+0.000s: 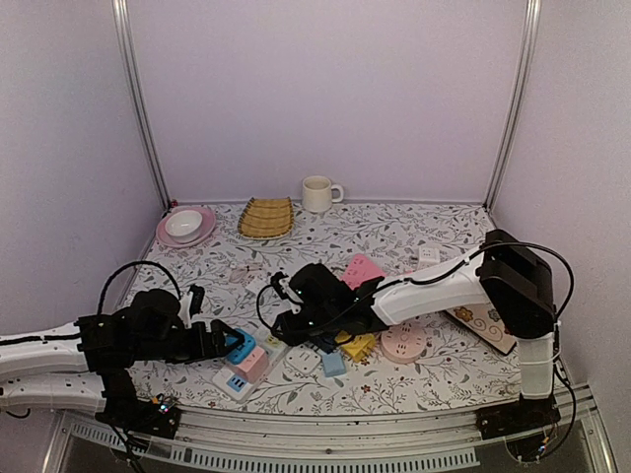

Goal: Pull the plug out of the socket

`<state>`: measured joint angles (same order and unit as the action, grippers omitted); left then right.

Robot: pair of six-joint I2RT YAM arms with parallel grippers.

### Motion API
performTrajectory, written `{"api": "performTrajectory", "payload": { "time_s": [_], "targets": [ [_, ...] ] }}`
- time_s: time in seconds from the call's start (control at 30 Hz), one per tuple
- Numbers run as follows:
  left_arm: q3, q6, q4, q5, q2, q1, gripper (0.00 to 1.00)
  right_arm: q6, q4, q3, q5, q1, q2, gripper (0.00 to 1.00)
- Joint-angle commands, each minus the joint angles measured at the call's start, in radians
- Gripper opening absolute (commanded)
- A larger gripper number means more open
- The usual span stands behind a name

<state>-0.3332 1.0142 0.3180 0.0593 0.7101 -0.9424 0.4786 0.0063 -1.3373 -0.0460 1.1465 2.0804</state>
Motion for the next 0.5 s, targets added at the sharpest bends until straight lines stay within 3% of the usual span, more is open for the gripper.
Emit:
{"api": "performTrajectory", "payload": {
  "time_s": [0.0,0.17,0.47],
  "targets": [
    [-0.015,-0.019,0.007,0.008,0.005,-0.021,0.92,-0.018,-0.014,-0.088,-0.060,-0.052,0.070,0.30],
    [-0.021,-0.032,0.025,0.004,-0.016,-0.021,0.87,-0.039,-0.019,-0.085,-0.040,-0.071,0.032,0.33],
    [-0.023,-0.066,-0.026,-0.118,-0.008,-0.022,0.67,-0.073,0.022,0.067,-0.005,-0.014,-0.139,0.43]
  ]
}}
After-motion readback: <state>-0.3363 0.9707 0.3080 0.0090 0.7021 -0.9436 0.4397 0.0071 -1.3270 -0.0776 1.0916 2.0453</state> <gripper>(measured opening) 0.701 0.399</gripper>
